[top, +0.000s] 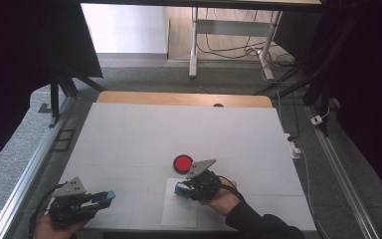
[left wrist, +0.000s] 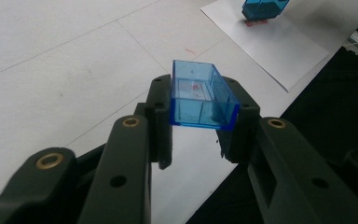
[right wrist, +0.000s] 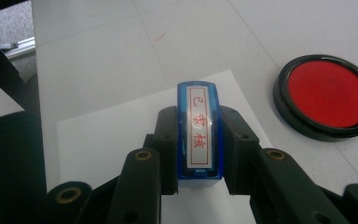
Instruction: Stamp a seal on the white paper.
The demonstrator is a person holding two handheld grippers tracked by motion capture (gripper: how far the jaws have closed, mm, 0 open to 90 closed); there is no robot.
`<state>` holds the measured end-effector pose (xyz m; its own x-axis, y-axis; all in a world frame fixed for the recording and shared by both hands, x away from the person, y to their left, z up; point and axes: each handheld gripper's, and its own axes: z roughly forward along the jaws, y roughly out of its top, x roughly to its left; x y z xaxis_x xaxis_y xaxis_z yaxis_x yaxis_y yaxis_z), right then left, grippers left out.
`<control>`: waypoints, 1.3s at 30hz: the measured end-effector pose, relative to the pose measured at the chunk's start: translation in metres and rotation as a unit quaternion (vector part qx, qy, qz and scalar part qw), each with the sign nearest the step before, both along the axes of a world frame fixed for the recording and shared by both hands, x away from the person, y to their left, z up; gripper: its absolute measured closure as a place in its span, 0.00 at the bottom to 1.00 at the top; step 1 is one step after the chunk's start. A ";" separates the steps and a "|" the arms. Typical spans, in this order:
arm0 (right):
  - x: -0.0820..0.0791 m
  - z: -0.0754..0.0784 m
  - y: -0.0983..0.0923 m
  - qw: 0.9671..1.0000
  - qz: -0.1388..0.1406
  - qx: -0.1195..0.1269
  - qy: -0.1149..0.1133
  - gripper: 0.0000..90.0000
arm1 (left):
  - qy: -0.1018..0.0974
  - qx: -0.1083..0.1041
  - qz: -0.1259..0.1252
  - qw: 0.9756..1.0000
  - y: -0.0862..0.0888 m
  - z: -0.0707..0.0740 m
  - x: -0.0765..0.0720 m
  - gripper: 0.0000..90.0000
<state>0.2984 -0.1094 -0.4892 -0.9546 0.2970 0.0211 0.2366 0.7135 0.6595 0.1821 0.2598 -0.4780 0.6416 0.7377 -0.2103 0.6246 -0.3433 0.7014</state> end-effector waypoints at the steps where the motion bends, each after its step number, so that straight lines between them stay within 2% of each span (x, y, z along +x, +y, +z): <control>1: 0.000 0.001 -0.001 1.000 -0.001 0.002 0.001 0.79 | 0.000 0.000 0.000 1.000 0.000 0.000 0.000 0.75; 17: -0.005 0.019 -0.009 0.999 -0.004 0.039 0.004 0.79 | 0.002 0.000 -0.002 1.000 0.000 0.000 0.000 0.75; 39: -0.011 0.046 -0.030 0.995 -0.018 0.093 -0.018 0.79 | 0.003 -0.002 -0.004 1.000 0.000 0.000 0.000 0.75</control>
